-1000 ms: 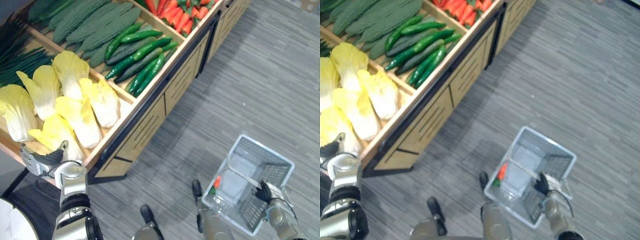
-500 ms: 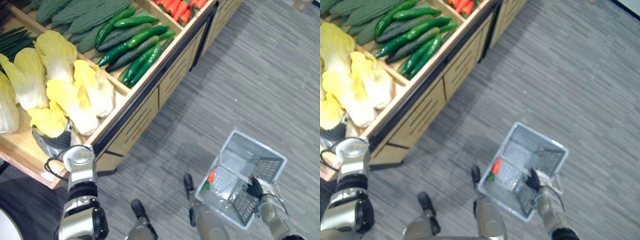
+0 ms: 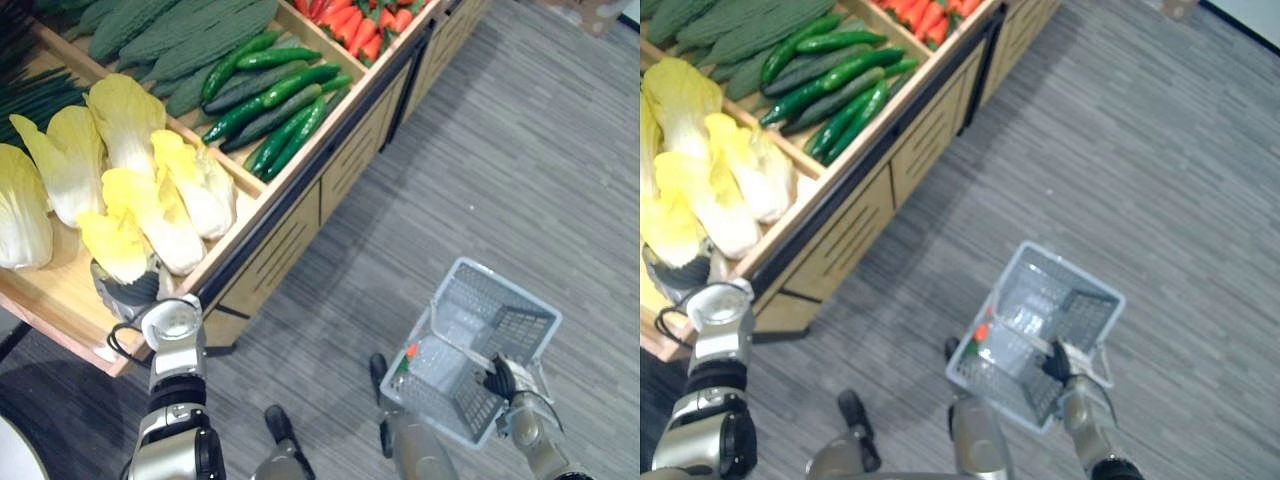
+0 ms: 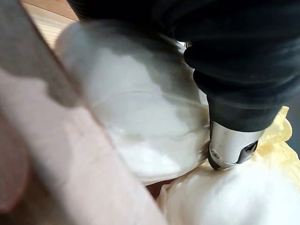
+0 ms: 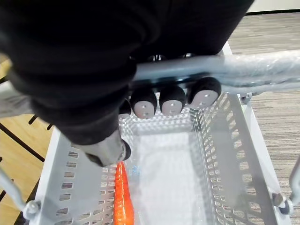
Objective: Pick vegetable in the basket
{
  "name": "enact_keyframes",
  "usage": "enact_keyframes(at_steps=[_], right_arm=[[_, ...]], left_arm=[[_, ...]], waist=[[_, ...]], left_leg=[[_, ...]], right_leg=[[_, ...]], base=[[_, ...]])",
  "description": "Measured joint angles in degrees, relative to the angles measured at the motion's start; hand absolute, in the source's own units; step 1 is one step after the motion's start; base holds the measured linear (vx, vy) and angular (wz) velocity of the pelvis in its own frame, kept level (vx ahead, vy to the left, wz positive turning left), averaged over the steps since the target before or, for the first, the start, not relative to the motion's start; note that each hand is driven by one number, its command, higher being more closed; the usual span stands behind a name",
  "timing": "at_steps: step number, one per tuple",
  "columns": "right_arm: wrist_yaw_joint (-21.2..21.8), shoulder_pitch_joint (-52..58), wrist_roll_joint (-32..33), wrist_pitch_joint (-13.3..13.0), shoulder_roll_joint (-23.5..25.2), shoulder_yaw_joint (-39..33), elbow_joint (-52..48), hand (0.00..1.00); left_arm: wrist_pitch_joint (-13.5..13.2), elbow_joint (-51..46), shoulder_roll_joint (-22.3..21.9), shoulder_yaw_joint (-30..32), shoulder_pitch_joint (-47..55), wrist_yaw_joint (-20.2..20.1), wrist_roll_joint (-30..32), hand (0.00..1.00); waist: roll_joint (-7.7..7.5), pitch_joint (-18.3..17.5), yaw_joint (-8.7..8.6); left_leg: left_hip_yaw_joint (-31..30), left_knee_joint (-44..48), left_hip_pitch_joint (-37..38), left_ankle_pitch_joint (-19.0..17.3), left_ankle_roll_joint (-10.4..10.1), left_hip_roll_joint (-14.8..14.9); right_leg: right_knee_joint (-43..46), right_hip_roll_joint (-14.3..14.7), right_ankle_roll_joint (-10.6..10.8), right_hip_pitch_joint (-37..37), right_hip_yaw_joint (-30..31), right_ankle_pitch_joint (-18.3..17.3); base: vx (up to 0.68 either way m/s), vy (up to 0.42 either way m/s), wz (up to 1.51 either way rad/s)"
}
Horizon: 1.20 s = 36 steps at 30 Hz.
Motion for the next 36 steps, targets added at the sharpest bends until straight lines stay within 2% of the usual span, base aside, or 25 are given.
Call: enact_keyframes(at_steps=[7,20,23,30,31,36], right_arm=[[0.0,1.3,0.0,0.1,-0.3,-1.2,0.6,1.0],[0.1,2.6,0.0,-0.1,-1.8,-0.7,1.0,1.0],[0.1,3.0,0.0,-0.1,-1.8,-0.7,1.5,1.0],[0.1,3.3,0.0,0.0,-1.7,-0.8,2.8,1.0],[0.1,3.6,0.0,0.1,-1.7,-0.9,2.8,1.0],[0.2,4.5,0.0,0.2,-1.5,-1.3,2.8,1.0]], left_arm=[[-0.9,5.6,0.8,0.6,-0.4,-1.9,-2.1,1.0],[-1.1,10.0,1.6,1.8,-2.0,-2.2,-2.8,1.0],[-1.1,8.2,0.9,2.9,-1.6,-1.8,-4.5,1.0],[-0.9,-4.5,-3.3,3.6,2.5,-0.1,-4.5,1.0],[-0.9,-7.6,-4.3,3.8,3.8,0.7,-4.3,1.0],[-0.9,-11.4,-6.5,3.9,5.6,1.2,-3.6,1.0]], waist=[[1.47,-1.6,-0.23],[1.1,-3.4,-0.43],[0.94,-3.8,-0.43],[0.99,-4.4,-0.3],[1.28,-4.9,-0.17],[2.36,-5.9,0.18]], left_leg=[[0.3,1.3,-0.3,-0.8,-0.2,0.8],[0.3,2.2,0.2,-1.2,-0.4,1.4],[0.0,2.2,0.3,-1.2,-0.3,1.4],[-1.4,2.4,0.8,-1.2,-0.3,1.3],[-1.5,2.4,0.8,-1.1,-0.3,1.3],[-1.6,1.2,1.4,-0.8,-0.1,1.0]], right_leg=[[0.0,0.6,-0.2,0.0,0.1,-0.1],[0.0,0.7,-0.2,0.8,0.1,-0.2],[0.0,0.6,-0.2,1.0,-0.2,-0.2],[0.0,0.3,-0.3,2.6,-2.2,-0.2],[0.0,0.2,-0.4,2.6,-2.3,-0.3],[0.0,0.1,-0.6,2.9,-2.4,-0.5]], base=[[0.01,-0.005,-0.02],[0.0,0.0,0.0],[0.01,0.001,0.02],[0.0,0.006,0.1],[0.0,0.0,0.0],[0.0,0.002,0.01]])
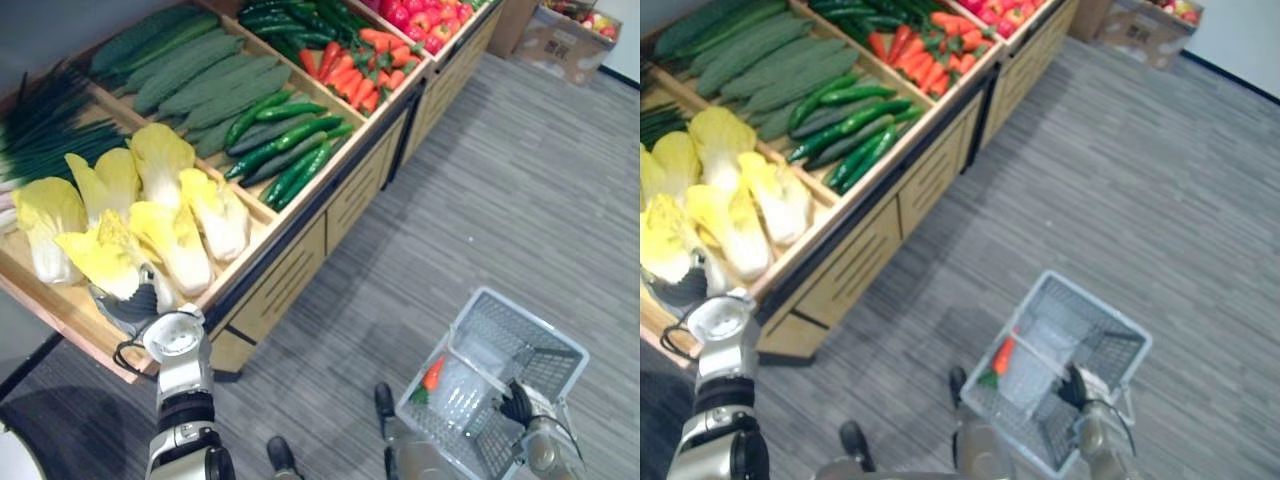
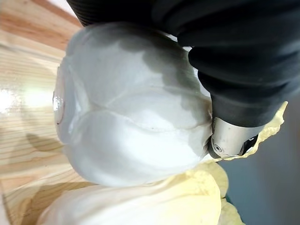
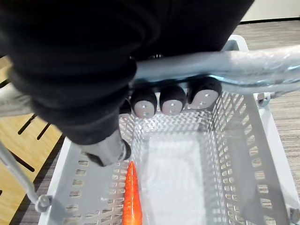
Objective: Pick vegetable in the basket
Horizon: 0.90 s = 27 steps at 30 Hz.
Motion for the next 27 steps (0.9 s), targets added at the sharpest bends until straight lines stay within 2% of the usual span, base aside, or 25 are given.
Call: enact_keyframes(at_steps=[11,14,18,21,23,24,25,27], right_arm=[[0.0,1.0,-0.1,0.2,1.6,-1.1,0.0,1.0],[0.1,0.7,-0.1,0.3,1.6,-2.2,0.0,1.0],[0.1,-1.2,0.0,1.6,1.5,-3.2,0.4,1.0],[0.2,-3.6,0.0,2.1,0.8,-3.4,1.4,1.0],[1.3,-5.5,0.1,2.8,-0.7,-3.4,2.7,1.0],[1.4,-6.0,0.1,2.9,-0.9,-3.4,2.7,1.0],[1.9,-7.2,0.1,3.0,-1.3,-3.3,2.7,1.0],[2.6,-8.5,0.2,3.0,-1.4,-3.3,2.8,1.0]], left_arm=[[0.0,-12.8,-4.4,-0.6,0.8,1.9,2.7,1.0],[0.0,-18.6,-6.5,-1.5,2.5,2.0,4.5,1.0],[-0.1,-27.1,-9.4,-7.0,7.7,1.1,6.7,1.0],[-0.5,-30.7,-10.1,-11.5,11.1,-1.1,7.2,1.0],[-0.7,-32.9,-10.9,-17.2,13.5,-4.1,9.0,1.0],[-0.8,-33.7,-10.8,-18.8,14.3,-4.9,9.1,1.0],[-1.7,-35.3,-10.7,-22.9,15.8,-7.5,9.1,1.0],[-2.5,-36.2,-10.6,-26.0,16.6,-9.6,9.1,1.0]], waist=[[0.04,-0.2,0.28],[0.49,-0.4,0.39],[1.23,-0.9,1.79],[1.89,-1.3,2.44],[2.69,-1.7,3.13],[2.85,-1.8,3.09],[3.03,-1.9,3.21],[3.03,-1.9,3.24]], left_leg=[[-0.7,-3.5,2.0,1.9,0.3,-0.9],[-1.2,-4.0,2.1,2.1,0.4,-1.2],[-1.3,-4.7,2.9,2.3,0.4,-1.5],[-1.6,-5.5,3.0,2.6,0.4,-1.9],[-2.2,-5.9,2.9,3.1,0.9,-2.4],[-2.4,-5.9,2.8,3.2,1.0,-2.4],[-2.8,-5.9,2.9,3.3,1.2,-2.6],[-2.9,-6.0,2.9,3.4,1.2,-2.7]], right_leg=[[0.0,-0.3,0.0,1.0,-0.7,0.0],[0.0,-0.4,0.0,1.2,-1.1,0.0],[0.0,-0.5,0.3,1.8,-1.2,-0.2],[0.0,-0.8,0.3,1.8,-1.4,-0.2],[0.0,-1.2,0.5,1.8,-1.9,-0.4],[0.0,-1.4,0.6,1.9,-2.2,-0.4],[0.0,-1.5,0.6,2.2,-2.5,-0.5],[0.0,-1.7,0.6,2.2,-2.5,-0.5]], base=[[0.01,0.005,0.03],[0.01,0.004,0.07],[0.01,0.004,0.02],[0.0,0.009,0.06],[0.01,0.012,0.15],[0.01,0.013,0.2],[0.01,0.01,0.14],[0.0,0.007,0.05]])
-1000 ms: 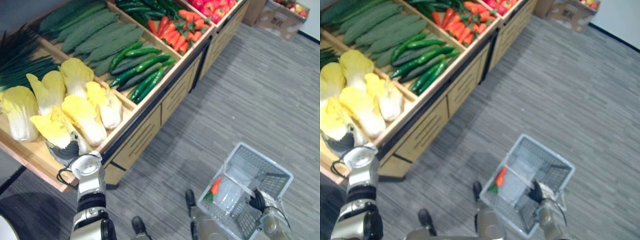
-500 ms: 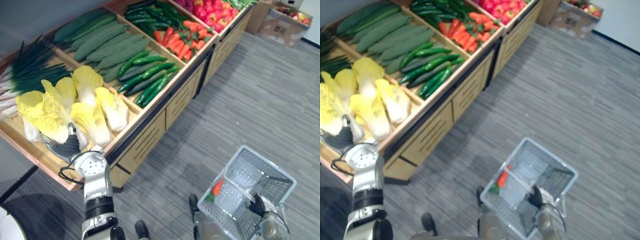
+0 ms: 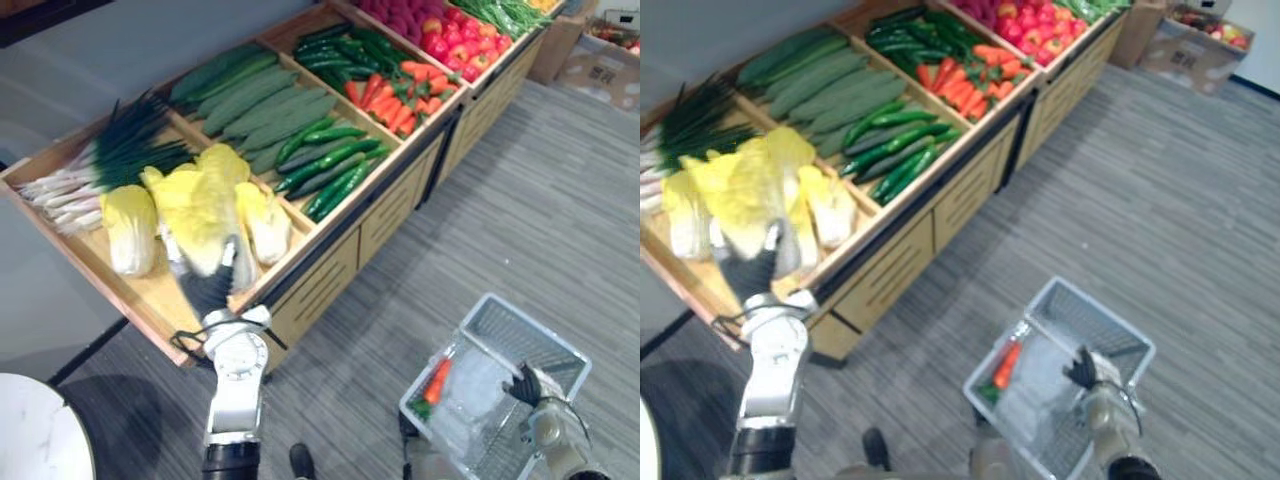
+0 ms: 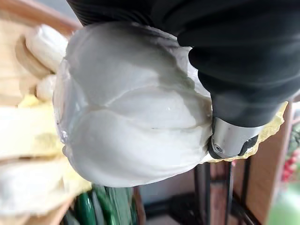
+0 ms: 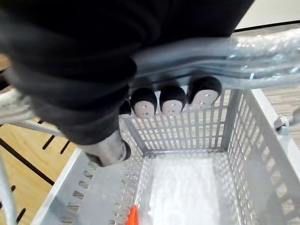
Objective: Pick vegetable in the basket
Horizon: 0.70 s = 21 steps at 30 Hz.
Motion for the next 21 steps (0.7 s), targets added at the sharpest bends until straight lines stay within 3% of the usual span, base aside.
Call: enact_keyframes(at_steps=[8,14,21], right_arm=[[1.4,-5.3,0.9,0.6,-2.2,3.0,1.8,1.0],[2.6,-6.2,2.5,1.7,-3.0,3.6,1.6,1.0],[3.7,-6.4,4.4,2.1,-3.0,4.1,-7.2,1.0]], left_arm=[[-2.5,-1.1,1.8,-15.9,0.4,-8.5,-0.5,1.0],[-2.6,-0.4,2.2,-25.2,0.3,-12.7,-3.2,1.0],[-2.6,10.7,-0.4,-33.5,0.0,-16.3,-3.2,1.0]], waist=[[0.34,-0.2,0.52],[0.87,-0.5,1.2],[0.77,-0.4,0.86]], left_leg=[[0.0,-0.2,0.1,0.2,0.2,-0.5],[0.3,-0.3,0.8,0.2,0.2,-0.3],[1.9,-0.4,1.3,-0.2,-0.3,-0.2]], right_leg=[[0.1,-0.6,0.3,0.1,0.1,0.2],[0.1,-0.4,0.3,0.6,0.3,0.2],[0.1,-0.2,0.6,0.0,1.8,0.0]], base=[[0.0,0.0,0.0],[0.0,0.001,-0.01],[0.0,-0.003,-0.11]])
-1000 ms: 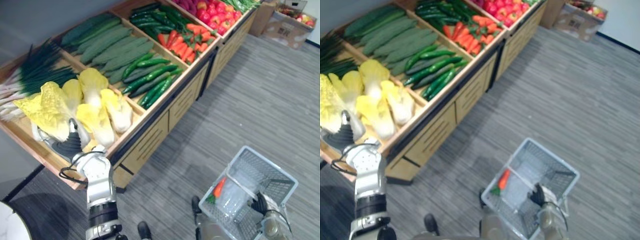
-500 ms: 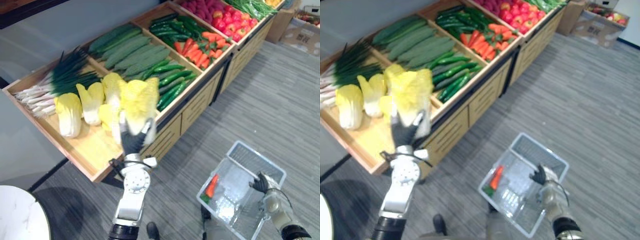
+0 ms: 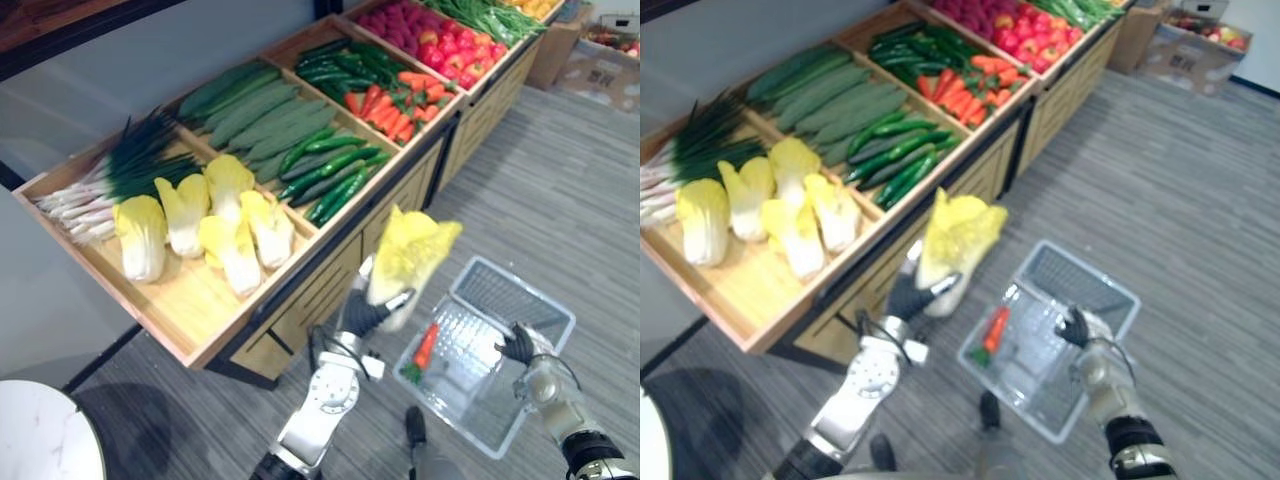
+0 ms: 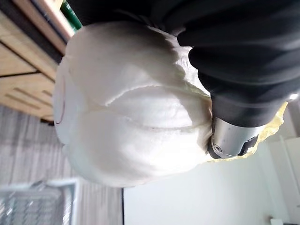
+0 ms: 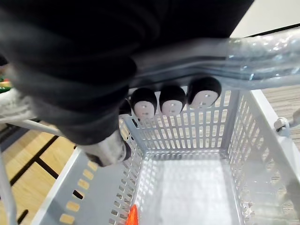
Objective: Pick vegetable in the basket
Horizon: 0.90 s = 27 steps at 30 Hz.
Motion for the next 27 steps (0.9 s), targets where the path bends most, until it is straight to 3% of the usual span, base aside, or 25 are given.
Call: enact_keyframes(at_steps=[4,9,15,21,27], right_arm=[[0.0,-0.1,0.1,0.0,0.0,0.9,-3.8,1.0],[0.1,-1.3,0.4,0.2,0.0,1.5,-5.0,1.0],[0.2,-2.9,0.4,1.0,0.3,1.5,-6.5,1.0],[0.2,-2.8,0.4,1.3,1.8,1.8,-10.1,1.0],[0.3,-2.6,1.2,1.1,2.5,7.6,-15.2,1.0]], left_arm=[[0.2,5.1,-1.1,-4.1,-0.4,-1.0,-0.1,1.0],[0.6,11.7,-1.8,-9.5,-0.1,-5.7,-2.3,1.0],[1.4,17.2,-1.8,-10.3,-0.2,-8.4,-2.2,1.0],[2.8,29.4,-3.0,-10.3,-6.6,-5.8,-0.8,1.0],[5.1,37.2,-2.9,-9.3,-8.5,0.4,4.6,1.0]], waist=[[-0.1,0.0,0.06],[-0.36,0.0,-0.01],[-0.65,0.0,-1.1],[-1.35,0.2,-2.25],[-3.51,0.1,-5.08]], left_leg=[[0.9,0.0,-0.2,0.0,-0.1,0.0],[1.3,0.1,-0.1,-0.1,-0.1,0.0],[2.2,0.3,-0.1,-0.1,-0.1,0.1],[3.1,0.3,0.4,-0.4,-0.3,0.7],[5.2,0.3,0.8,-1.0,-1.0,1.0]], right_leg=[[0.0,0.1,0.0,-0.7,0.8,0.0],[0.0,0.4,0.0,-1.0,1.4,0.0],[0.0,0.9,-0.1,-1.5,2.2,0.1],[0.0,1.7,-0.1,-1.7,3.3,0.0],[0.0,2.5,-0.1,-2.7,5.1,0.1]], base=[[0.01,-0.01,-0.11],[0.04,-0.009,-0.06],[0.04,-0.004,-0.09],[0.03,-0.017,-0.1],[0.04,-0.02,-0.17]])
